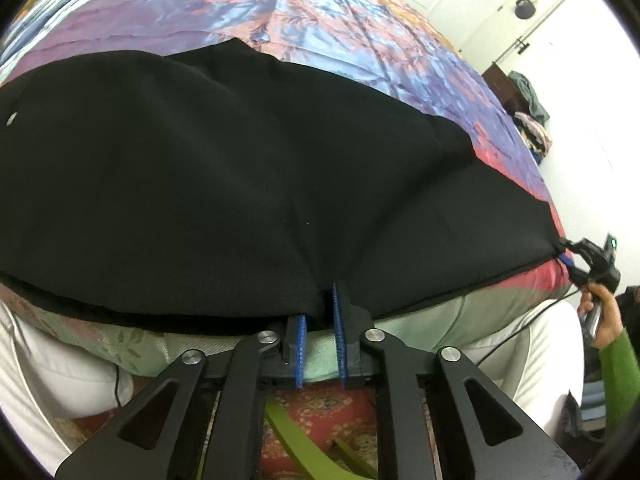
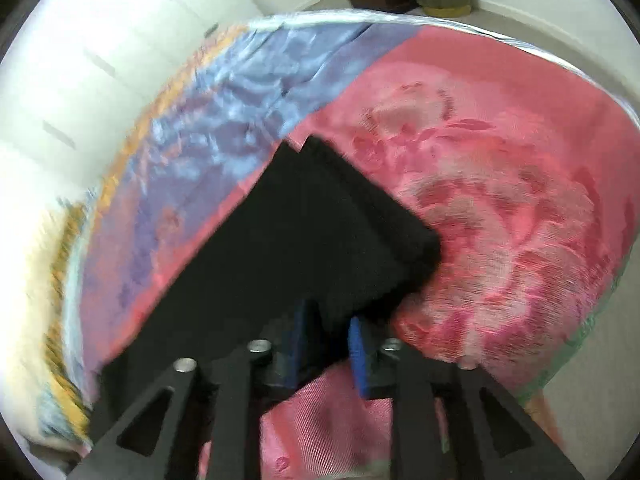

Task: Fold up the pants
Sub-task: 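Fold the held leg over the trousers with the right tool and release both tools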

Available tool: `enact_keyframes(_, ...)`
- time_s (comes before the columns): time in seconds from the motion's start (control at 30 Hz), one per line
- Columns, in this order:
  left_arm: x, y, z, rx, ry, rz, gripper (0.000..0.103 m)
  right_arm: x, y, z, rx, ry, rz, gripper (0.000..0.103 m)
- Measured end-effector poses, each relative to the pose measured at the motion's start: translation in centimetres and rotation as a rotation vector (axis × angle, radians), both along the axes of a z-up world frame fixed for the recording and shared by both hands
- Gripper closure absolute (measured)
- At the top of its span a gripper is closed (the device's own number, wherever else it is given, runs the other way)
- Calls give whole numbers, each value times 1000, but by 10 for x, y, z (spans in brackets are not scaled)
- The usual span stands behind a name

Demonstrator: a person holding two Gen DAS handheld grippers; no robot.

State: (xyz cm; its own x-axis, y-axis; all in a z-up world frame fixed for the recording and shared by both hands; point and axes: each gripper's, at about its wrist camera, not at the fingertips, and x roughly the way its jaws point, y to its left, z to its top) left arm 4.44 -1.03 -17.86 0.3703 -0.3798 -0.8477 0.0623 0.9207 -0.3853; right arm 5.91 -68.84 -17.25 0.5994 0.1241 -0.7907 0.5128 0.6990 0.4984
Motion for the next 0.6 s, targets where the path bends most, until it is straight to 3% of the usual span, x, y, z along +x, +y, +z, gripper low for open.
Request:
enact_keyframes(0.1, -3, 2, 3, 1, 6, 3, 82, -29, -16, 14, 38, -106, -108, 50)
enact_keyframes(0.23, -8, -1, 8, 31, -13, -20, 76, -39, -23, 23, 59, -139, -110, 50)
enact_keyframes(0.33, -8, -5, 9, 37, -14, -27, 74, -29, -20, 26, 39, -114, -79, 50)
enact_keyframes(0.47, -8, -4, 10, 34, -16, -22, 74, -14, -19, 1, 141, -15, -89, 50)
enact_keyframes(0.6, -8, -2, 7, 28, -9, -12, 74, -5, -22, -11, 90, -10, -97, 50)
